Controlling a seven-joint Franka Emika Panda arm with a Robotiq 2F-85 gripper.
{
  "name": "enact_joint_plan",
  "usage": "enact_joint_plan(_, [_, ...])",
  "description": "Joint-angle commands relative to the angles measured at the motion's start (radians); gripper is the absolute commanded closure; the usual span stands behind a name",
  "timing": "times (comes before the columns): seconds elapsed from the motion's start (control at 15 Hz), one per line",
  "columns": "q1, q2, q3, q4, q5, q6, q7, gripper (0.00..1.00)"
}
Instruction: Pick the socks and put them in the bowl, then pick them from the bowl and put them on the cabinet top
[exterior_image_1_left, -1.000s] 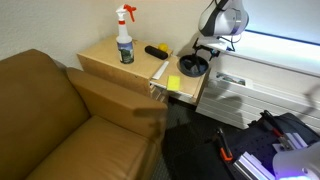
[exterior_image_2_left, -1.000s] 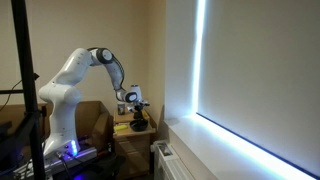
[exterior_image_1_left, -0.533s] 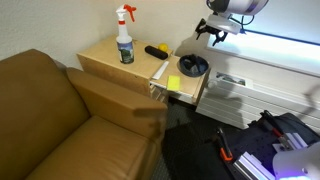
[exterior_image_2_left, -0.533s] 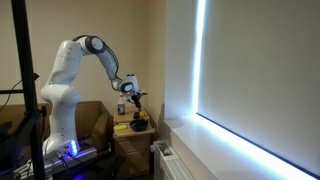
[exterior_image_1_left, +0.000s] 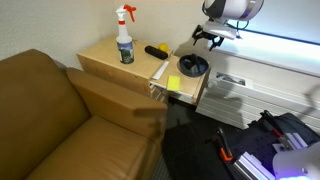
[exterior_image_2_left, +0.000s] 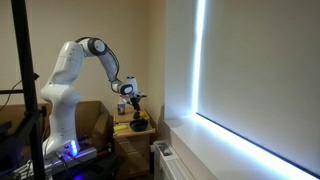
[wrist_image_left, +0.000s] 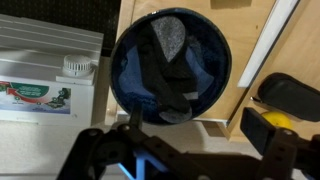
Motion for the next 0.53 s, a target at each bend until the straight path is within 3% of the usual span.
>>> enact_joint_plan(0.0, [-0.010, 0.159, 0.031, 0.109, -0.007, -0.030, -0.070, 0.00])
enact_joint_plan(0.13, [0.015, 0.235, 0.005, 0.156, -0.042, -0.037, -0.064, 0.00])
enact_joint_plan(0.33, [0.117, 0.340, -0.117, 0.223, -0.125, -0.013, 0.021, 0.00])
enact_joint_plan(0.4, [0.066, 0.278, -0.057, 0.158, -0.089, -0.005, -0.017, 0.00])
enact_joint_plan(0.47, [0.087, 0.309, -0.085, 0.181, -0.104, -0.003, -0.002, 0.00])
